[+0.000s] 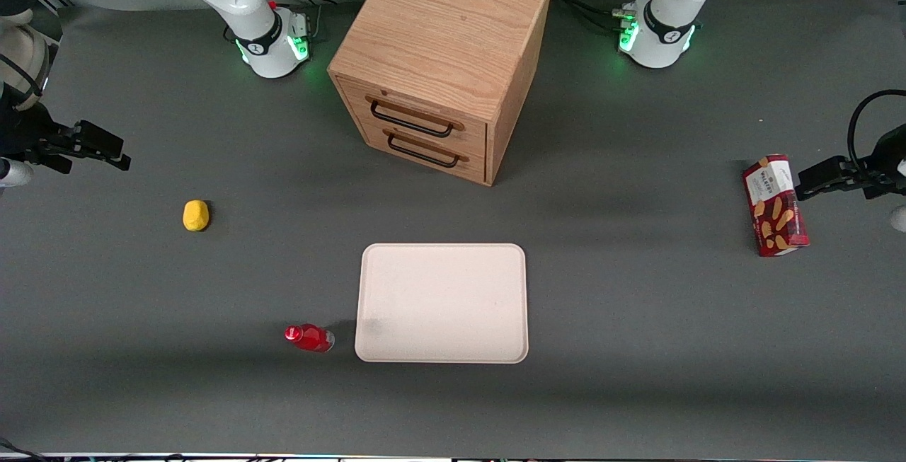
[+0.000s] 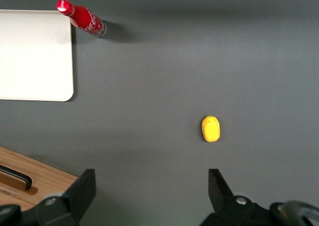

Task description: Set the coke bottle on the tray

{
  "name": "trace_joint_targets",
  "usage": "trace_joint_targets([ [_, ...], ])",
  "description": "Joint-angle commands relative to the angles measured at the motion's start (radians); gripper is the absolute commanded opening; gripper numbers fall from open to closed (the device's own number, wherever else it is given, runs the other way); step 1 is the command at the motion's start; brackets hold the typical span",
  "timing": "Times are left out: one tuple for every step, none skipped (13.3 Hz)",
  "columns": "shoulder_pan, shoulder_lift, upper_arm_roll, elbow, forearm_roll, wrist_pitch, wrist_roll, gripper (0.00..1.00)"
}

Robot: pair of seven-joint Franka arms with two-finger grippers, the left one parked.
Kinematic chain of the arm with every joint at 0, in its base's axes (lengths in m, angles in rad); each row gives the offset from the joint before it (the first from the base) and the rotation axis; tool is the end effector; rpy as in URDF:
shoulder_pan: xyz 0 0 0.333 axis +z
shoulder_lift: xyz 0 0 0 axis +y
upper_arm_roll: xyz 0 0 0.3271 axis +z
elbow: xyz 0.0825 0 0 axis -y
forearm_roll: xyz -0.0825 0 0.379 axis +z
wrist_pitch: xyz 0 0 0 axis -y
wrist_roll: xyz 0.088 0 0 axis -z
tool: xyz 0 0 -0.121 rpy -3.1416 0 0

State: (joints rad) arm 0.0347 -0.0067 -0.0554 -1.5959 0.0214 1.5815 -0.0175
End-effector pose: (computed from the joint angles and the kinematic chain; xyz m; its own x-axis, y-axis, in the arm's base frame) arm 0.5478 -0.0089 0.6145 1.0000 -0.0034 -0.0073 -0.0036 -0.9998 -0.0219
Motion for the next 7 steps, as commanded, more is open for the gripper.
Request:
trace_joint_targets([
  [-0.001,0.007,0.002,0.017,0.003,-0.024,-0.01,1.0],
  [-0.001,0.01,0.002,0.02,0.003,-0.024,-0.007,1.0],
  [-0.001,0.016,0.003,0.028,0.005,-0.023,-0.006,1.0],
  [0.001,0.022,0.005,0.037,0.005,-0.023,-0.004,1.0],
  [0.005,0.034,0.005,0.05,0.008,-0.023,-0.004,1.0],
  [0.013,0.06,0.005,0.082,0.011,-0.023,-0.004,1.0],
  [0.014,0.091,0.005,0.123,0.012,-0.023,-0.002,1.0],
])
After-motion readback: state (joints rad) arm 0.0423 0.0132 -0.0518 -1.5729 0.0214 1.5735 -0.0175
